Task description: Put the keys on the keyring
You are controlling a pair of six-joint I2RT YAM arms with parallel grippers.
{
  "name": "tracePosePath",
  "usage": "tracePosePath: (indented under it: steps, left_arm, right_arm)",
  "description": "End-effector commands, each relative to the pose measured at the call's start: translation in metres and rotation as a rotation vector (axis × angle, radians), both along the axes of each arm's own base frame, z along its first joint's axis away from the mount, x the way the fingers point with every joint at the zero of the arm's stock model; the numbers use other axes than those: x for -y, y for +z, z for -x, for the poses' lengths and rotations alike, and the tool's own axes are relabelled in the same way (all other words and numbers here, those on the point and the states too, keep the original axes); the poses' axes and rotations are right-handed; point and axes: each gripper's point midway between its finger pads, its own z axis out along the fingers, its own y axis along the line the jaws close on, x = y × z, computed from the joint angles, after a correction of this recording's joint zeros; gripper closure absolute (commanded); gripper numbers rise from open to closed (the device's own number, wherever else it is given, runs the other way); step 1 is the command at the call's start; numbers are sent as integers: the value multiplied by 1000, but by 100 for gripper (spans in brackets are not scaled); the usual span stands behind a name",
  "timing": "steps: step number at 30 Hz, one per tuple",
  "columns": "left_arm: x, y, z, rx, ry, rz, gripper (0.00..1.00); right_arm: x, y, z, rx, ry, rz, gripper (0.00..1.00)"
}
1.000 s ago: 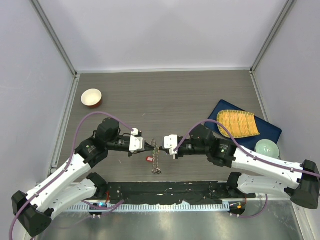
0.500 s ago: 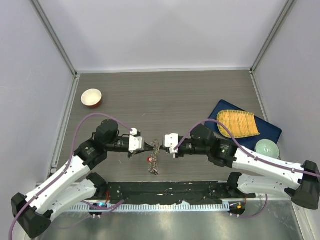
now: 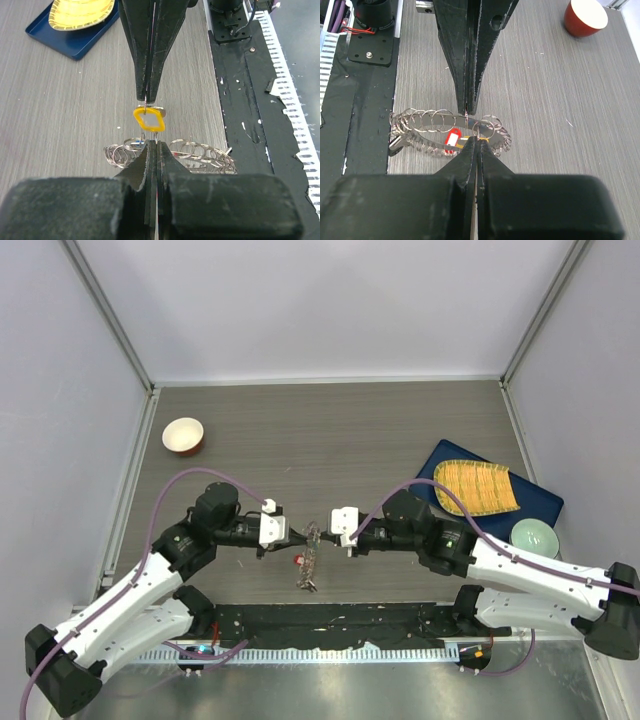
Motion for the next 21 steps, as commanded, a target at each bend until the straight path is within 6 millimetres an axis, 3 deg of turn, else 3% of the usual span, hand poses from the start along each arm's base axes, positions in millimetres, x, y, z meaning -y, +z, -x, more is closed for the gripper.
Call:
tracePosePath:
  steps: [1,10,21]
  left_arm:
    - [8,22,-1,75,-33,76,100]
    - [8,20,-2,68,-30,76,100]
    - [9,22,-1,69,-33,82,100]
  right_arm:
    - [-4,6,-1,5,-5,-26,99]
    - [-8,-7,1,-12,14,21,99]
    - [-9,-6,4,-8,26,19,99]
